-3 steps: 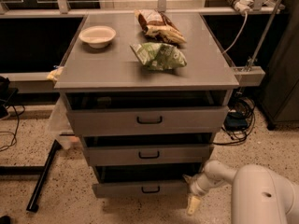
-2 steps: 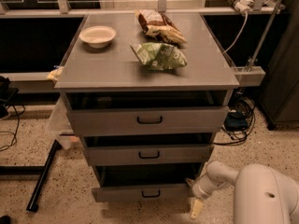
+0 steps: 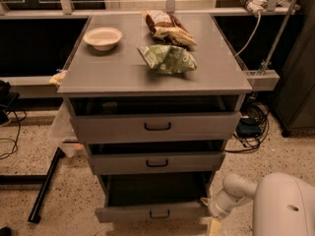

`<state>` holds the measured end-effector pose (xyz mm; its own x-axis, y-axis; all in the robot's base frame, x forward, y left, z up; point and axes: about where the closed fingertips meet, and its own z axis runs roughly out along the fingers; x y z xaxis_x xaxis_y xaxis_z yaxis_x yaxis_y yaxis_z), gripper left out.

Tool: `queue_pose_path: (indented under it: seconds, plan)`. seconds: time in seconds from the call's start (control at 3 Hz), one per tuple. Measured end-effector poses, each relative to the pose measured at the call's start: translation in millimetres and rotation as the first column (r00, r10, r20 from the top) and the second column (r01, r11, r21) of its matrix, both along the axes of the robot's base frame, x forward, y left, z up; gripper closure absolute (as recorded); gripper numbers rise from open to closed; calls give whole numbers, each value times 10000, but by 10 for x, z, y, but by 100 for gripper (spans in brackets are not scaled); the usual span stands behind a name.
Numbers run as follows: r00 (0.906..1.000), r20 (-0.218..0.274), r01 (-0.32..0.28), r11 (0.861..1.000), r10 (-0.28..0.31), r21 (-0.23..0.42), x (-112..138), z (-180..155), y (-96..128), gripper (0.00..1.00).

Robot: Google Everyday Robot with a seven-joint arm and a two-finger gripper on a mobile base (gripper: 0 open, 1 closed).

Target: Open bottom drawer

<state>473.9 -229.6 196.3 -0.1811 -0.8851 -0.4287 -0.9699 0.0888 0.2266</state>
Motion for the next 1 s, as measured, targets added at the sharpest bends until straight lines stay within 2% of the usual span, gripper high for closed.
queue_pose_path:
  seconds: [0.33, 0.67, 1.0]
  plan:
    - [9970, -774, 43, 10000, -49, -85, -316, 83, -78, 0]
    - [9868, -1609, 137, 9998, -160, -151, -633, 154, -158, 0]
    - [9858, -1673, 122, 9998, -145, -145, -658, 155, -156, 0]
